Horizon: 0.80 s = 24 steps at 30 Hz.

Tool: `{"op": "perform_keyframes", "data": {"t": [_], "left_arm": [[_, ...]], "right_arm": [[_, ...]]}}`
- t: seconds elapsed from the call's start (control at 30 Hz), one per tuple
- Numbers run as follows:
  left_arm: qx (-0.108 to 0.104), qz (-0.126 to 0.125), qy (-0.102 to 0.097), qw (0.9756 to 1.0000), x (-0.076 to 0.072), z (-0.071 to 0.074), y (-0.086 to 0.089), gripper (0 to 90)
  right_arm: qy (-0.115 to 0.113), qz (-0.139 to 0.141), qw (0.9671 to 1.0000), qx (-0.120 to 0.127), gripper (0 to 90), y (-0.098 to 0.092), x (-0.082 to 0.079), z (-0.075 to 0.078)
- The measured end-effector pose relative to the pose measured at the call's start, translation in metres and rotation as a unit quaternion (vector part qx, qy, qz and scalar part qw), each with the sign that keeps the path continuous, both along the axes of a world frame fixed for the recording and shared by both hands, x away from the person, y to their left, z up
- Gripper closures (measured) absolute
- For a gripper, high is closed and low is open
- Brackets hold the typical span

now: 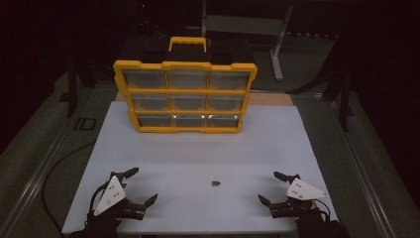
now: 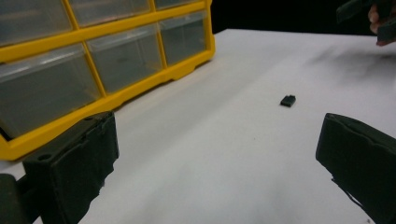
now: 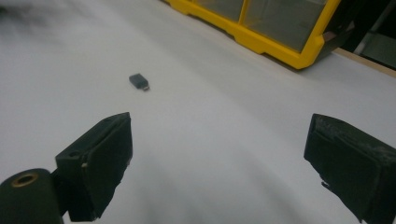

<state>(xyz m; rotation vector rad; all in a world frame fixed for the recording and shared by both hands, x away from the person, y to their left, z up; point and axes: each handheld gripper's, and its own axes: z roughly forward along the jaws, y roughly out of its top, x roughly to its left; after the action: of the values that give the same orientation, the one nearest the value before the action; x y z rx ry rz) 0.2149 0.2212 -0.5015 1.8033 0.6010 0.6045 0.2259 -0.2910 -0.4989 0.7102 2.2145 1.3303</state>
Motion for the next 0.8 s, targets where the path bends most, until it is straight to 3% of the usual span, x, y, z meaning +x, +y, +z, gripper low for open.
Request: {"op": "perform_keyframes", "data": {"t": [0.2, 0.5, 0.8], "left_arm": [[0.006, -0.003, -0.001, 1.0, 0.0003, 0.0, -0.0031, 0.0], [0.007, -0.004, -0.005, 1.0, -0.0008, -0.0005, -0.002, 0.0], [0.013, -0.005, -0.003, 0.9999, -0.0011, -0.0014, -0.0024, 0.0]], "right_arm": [[0.021, 0.01, 0.9997, 0.003, 8.0, -0.0013, 0.0006, -0.0033], [0.009, 0.015, 0.9997, -0.014, 8.0, 0.0049, -0.0029, -0.0027], [0.0, 0.018, 0.9997, -0.015, 8.0, 0.0076, -0.004, -0.0015]]}}
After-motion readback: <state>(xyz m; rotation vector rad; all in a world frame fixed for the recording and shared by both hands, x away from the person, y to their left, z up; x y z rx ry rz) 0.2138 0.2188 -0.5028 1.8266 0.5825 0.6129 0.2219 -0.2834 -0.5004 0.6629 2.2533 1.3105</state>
